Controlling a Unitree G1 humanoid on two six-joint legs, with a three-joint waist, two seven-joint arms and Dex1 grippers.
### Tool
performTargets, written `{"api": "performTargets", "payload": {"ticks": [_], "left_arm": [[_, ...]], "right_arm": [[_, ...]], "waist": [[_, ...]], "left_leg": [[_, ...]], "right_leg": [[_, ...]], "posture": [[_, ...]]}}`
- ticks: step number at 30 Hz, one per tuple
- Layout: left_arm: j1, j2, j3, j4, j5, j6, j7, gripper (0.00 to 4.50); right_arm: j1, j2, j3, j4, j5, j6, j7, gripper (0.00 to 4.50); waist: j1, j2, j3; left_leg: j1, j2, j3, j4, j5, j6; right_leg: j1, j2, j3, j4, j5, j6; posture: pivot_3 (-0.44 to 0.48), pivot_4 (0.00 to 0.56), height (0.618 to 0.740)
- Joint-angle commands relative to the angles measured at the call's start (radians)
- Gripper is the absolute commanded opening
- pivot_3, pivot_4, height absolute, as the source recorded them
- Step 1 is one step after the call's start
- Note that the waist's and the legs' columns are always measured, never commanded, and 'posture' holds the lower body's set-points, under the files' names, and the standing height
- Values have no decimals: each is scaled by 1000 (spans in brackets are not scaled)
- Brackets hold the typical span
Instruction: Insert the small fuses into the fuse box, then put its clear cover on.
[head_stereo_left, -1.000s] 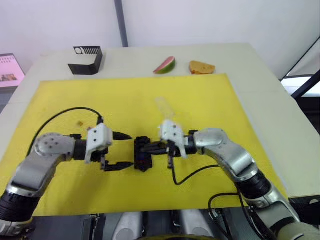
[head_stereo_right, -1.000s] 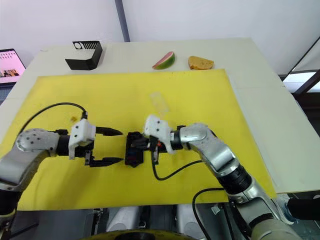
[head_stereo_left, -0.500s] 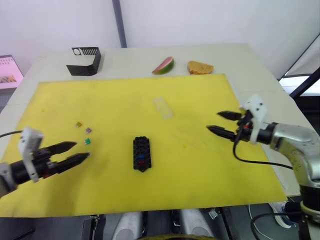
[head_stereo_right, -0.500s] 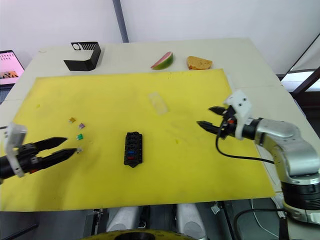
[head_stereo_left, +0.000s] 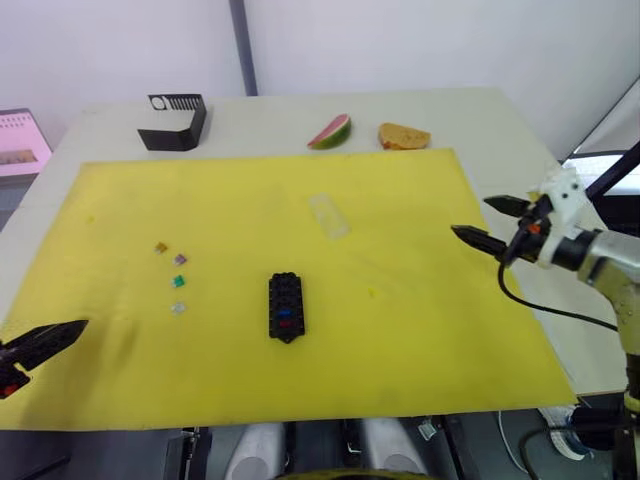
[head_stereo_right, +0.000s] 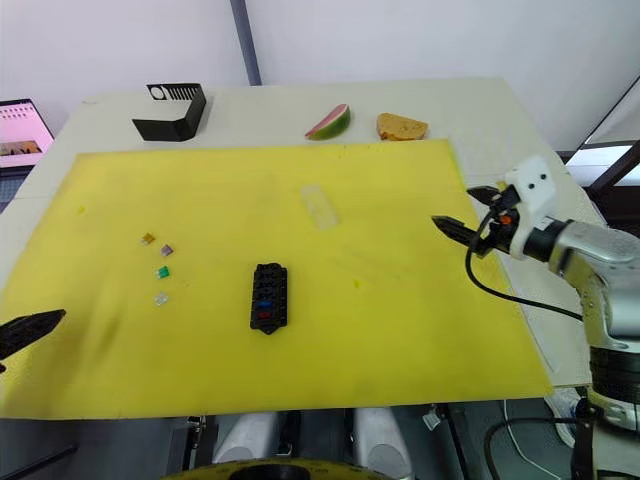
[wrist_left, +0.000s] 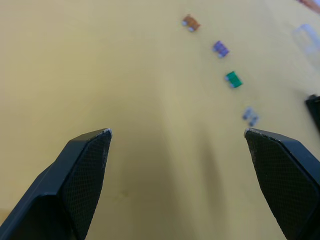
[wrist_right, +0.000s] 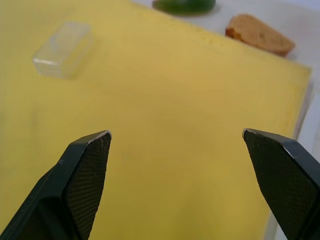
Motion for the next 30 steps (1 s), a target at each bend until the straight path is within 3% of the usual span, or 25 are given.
{"api": "performTargets", "payload": {"ticks": [1, 7, 15, 19, 23, 30], "left_arm": [[-126, 80, -33, 51, -101, 203, 26, 4500], [-363, 141, -138, 225, -124, 413, 71, 4500], [-535, 163, -179, 383, -99, 512, 91, 4500], [-606, 121, -178, 419, -71, 438, 123, 4500], [-721, 61, -130, 572, -64, 449, 214, 4500], [-797, -3, -68, 624, -79, 493, 323, 4500]], "right_arm": [[-67, 17, 81, -138, 71, 30, 48, 4442], [-182, 67, 234, -265, 150, 61, 119, 4442], [-302, 174, 379, -280, 139, 42, 127, 4442], [-343, 218, 451, -256, 89, 1, 131, 4442], [-391, 270, 514, -211, 26, -39, 126, 4442], [-472, 350, 598, -115, -68, -86, 123, 4442]], "waist": [[1, 0, 0], [-6, 0, 0], [-2, -1, 0], [-1, -1, 0], [-1, -2, -1], [-5, -3, -1]], "left_leg": [[0, 0, 0, 0, 0, 0], [-2, 0, 1, 0, 0, 0], [-3, 0, 0, 0, 0, -1], [-3, 0, 0, 0, 0, -1], [-3, -1, 1, 0, 1, -2], [-4, -1, 1, 0, 4, -8]], "right_leg": [[0, 0, 0, 0, 0, 0], [-3, 0, 0, 0, 0, 0], [-5, 0, 0, 1, 0, 0], [-5, 0, 0, 1, 0, 0], [-6, 0, 0, 2, 0, 0], [-7, 0, 0, 4, 0, 0]], "posture": [[0, 150, 740], [0, 150, 740], [0, 150, 740], [0, 150, 740], [0, 150, 740], [0, 150, 740]]}}
